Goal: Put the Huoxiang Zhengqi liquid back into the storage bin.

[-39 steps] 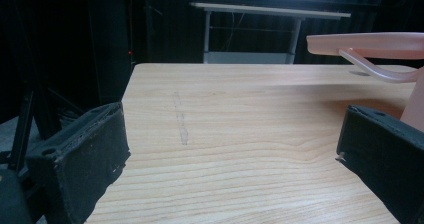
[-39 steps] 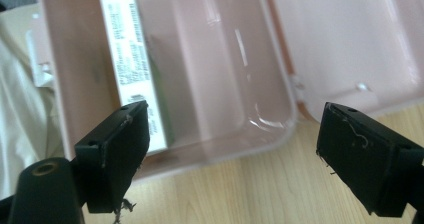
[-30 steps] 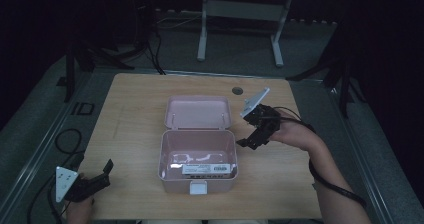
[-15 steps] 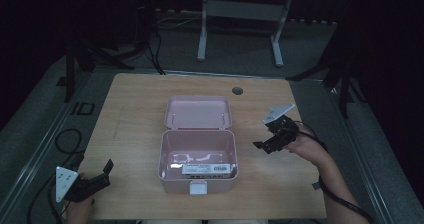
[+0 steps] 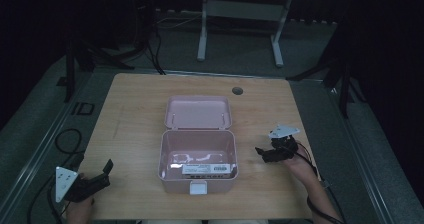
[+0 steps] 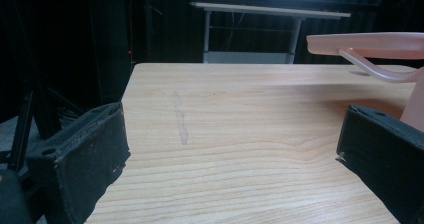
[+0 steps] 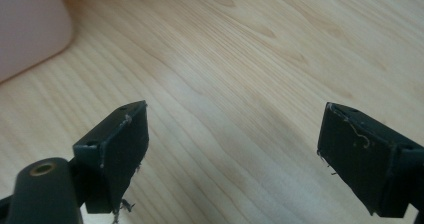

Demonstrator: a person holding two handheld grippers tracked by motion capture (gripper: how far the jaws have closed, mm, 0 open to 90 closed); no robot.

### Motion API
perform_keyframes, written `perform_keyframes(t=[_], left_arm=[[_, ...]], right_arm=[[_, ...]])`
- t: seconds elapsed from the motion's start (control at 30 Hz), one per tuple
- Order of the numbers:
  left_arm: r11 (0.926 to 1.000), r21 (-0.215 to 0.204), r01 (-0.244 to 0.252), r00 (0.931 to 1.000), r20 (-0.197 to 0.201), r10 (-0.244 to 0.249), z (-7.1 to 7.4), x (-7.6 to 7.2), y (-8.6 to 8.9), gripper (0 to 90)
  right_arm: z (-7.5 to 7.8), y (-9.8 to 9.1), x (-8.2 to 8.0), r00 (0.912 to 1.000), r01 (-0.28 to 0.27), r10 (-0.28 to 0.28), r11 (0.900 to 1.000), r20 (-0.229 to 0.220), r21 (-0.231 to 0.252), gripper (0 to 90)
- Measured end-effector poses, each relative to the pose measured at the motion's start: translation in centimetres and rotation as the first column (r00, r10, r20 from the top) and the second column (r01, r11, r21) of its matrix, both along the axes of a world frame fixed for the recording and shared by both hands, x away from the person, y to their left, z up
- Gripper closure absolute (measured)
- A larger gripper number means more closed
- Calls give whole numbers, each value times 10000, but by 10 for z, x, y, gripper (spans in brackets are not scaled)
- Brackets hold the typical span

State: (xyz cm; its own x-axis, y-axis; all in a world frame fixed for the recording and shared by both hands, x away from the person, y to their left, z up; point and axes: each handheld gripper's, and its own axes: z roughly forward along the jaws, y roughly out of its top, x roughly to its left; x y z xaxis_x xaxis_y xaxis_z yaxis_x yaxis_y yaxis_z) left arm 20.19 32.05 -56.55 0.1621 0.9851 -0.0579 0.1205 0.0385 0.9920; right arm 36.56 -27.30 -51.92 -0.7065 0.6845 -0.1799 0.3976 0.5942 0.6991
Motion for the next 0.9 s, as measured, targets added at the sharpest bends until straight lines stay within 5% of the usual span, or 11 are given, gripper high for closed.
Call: perform_keyframes(t=[0.43, 0.53, 0.9], left_arm=[[10000, 37, -12, 10000, -6, 12, 0, 0, 0, 3], [10000, 35, -21, 10000, -11, 21, 0, 0, 0, 3], [10000, 28, -20, 10000, -35, 20, 0, 0, 0, 3]], right_arm=[[-26, -33, -13, 9846, 1532, -1630, 9785, 626, 1381, 126], [-29, -38, -16, 9789, 1787, -1900, 9744, 746, 1365, 125], [-26, -58, -24, 9519, 2717, -2965, 9334, 769, 2344, 127]])
